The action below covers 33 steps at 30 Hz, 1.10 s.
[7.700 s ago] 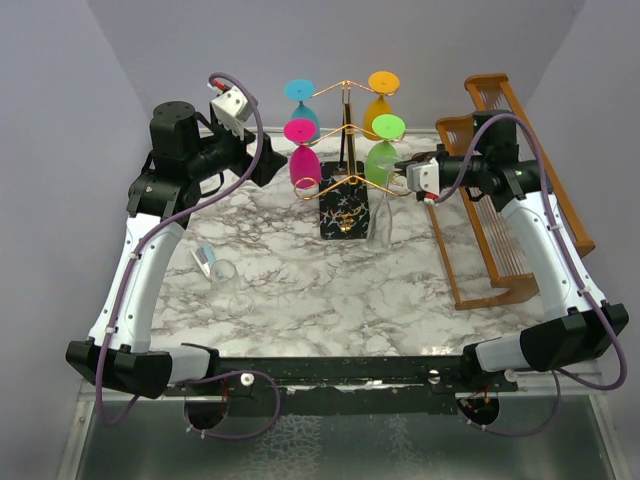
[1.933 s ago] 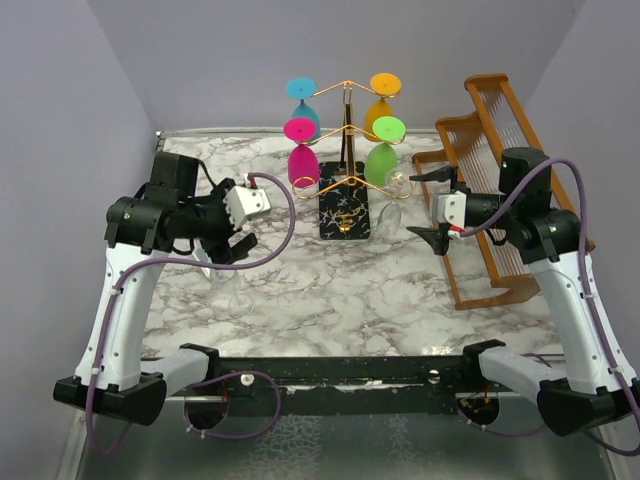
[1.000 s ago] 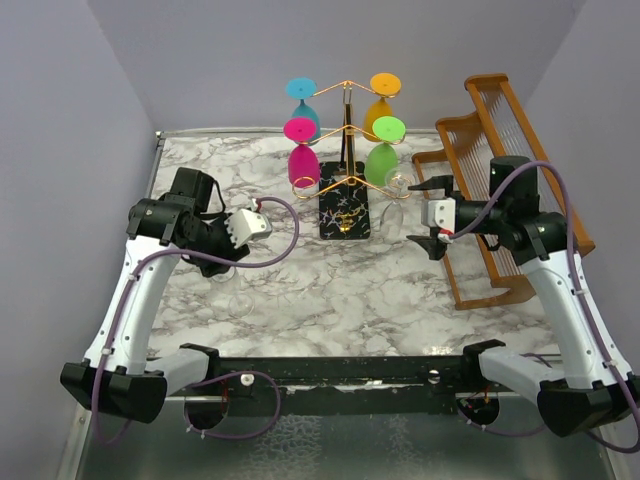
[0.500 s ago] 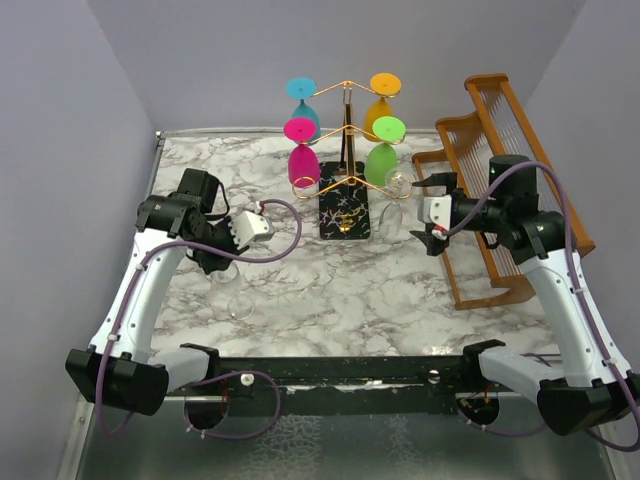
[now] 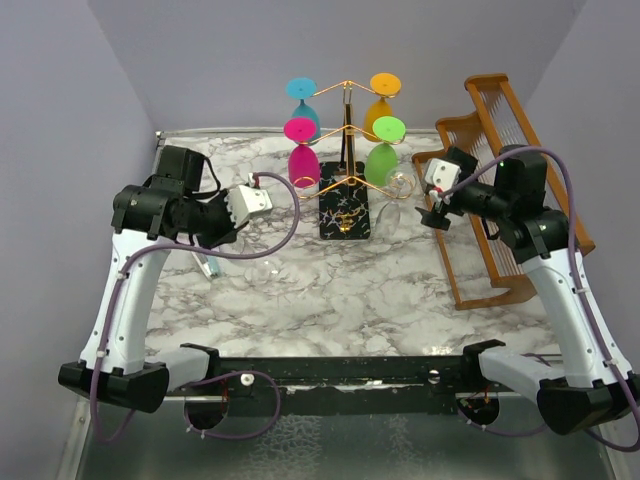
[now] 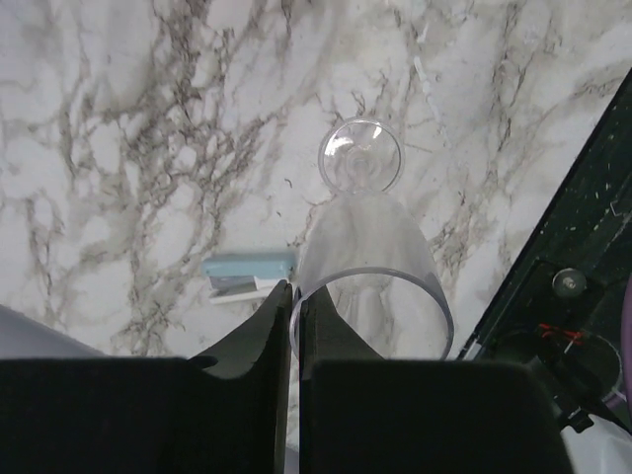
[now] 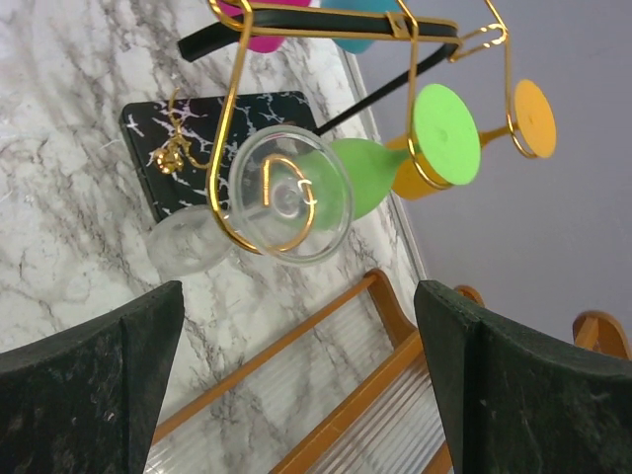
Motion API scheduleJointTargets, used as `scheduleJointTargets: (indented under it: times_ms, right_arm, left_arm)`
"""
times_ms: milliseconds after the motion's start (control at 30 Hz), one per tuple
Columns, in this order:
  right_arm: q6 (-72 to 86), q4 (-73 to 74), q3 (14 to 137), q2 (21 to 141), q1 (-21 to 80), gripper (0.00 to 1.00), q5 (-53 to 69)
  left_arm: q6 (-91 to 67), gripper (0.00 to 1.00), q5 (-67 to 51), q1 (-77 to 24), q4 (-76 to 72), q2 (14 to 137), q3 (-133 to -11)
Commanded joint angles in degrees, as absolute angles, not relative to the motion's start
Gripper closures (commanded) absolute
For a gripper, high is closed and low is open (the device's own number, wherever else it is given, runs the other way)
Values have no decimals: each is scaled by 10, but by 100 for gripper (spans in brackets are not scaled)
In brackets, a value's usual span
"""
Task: Place the wine glass upside down on the wine glass rack
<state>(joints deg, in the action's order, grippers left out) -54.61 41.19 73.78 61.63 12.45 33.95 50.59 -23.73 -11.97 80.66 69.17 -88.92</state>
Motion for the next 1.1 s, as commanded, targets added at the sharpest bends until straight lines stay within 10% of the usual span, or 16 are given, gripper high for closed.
scheduleJointTargets:
  times_ms: [0, 700, 1067]
  right_arm:
    - [-465, 359, 763, 617, 128, 1, 287]
    - [-284, 296, 785, 638, 128, 1, 456]
    - [-126, 289, 842, 717, 129, 21, 509]
  left_arm:
    - [502, 100, -338, -119, 810, 686, -964]
    - [193, 100, -507, -119, 513, 728, -1038]
    - [-25, 100, -506, -119, 309, 753, -1024]
